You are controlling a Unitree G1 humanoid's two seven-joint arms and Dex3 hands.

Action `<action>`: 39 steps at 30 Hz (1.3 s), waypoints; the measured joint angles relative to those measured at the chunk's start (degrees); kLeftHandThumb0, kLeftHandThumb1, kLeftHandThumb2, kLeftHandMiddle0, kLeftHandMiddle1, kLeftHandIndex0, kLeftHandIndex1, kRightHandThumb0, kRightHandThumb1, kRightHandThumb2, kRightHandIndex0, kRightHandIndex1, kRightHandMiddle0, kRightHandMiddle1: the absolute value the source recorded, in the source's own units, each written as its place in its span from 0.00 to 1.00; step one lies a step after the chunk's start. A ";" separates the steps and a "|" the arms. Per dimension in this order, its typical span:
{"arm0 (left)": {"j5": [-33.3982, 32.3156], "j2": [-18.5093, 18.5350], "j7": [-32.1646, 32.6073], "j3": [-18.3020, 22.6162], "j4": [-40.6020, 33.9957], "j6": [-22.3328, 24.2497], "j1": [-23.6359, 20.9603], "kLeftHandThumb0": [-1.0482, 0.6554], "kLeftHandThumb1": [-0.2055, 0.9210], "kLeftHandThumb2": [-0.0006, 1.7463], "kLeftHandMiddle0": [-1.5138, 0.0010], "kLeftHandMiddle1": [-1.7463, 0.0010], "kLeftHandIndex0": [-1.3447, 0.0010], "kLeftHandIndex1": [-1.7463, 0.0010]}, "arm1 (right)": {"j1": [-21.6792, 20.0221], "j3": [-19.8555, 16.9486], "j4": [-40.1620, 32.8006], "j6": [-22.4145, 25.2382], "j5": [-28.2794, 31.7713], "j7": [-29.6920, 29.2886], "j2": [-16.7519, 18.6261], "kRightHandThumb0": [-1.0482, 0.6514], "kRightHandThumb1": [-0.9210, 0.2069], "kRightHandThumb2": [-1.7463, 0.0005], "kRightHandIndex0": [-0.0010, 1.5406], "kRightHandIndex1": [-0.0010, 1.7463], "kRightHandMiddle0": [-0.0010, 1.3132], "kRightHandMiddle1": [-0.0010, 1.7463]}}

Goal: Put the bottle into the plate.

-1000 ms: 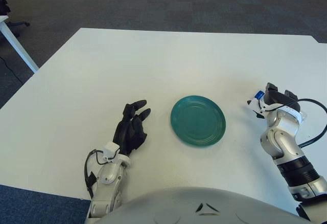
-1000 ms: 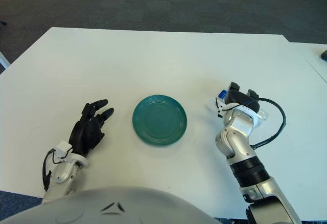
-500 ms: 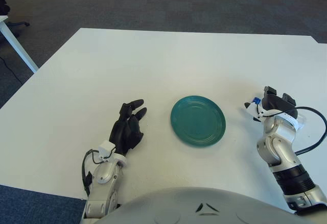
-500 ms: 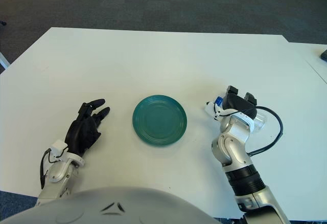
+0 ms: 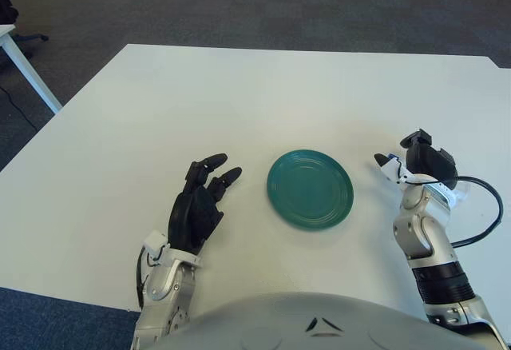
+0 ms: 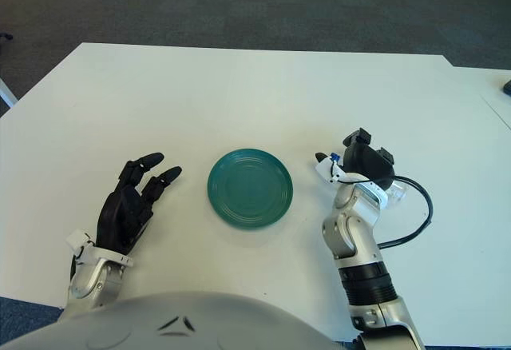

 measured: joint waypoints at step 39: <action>-0.69 -0.57 -5.24 1.07 4.67 -2.19 -2.90 0.13 1.00 0.52 0.78 0.51 1.00 0.29 | 3.60 -3.13 -3.61 -4.73 4.30 -3.47 2.73 0.12 0.00 0.69 0.57 0.92 0.87 1.00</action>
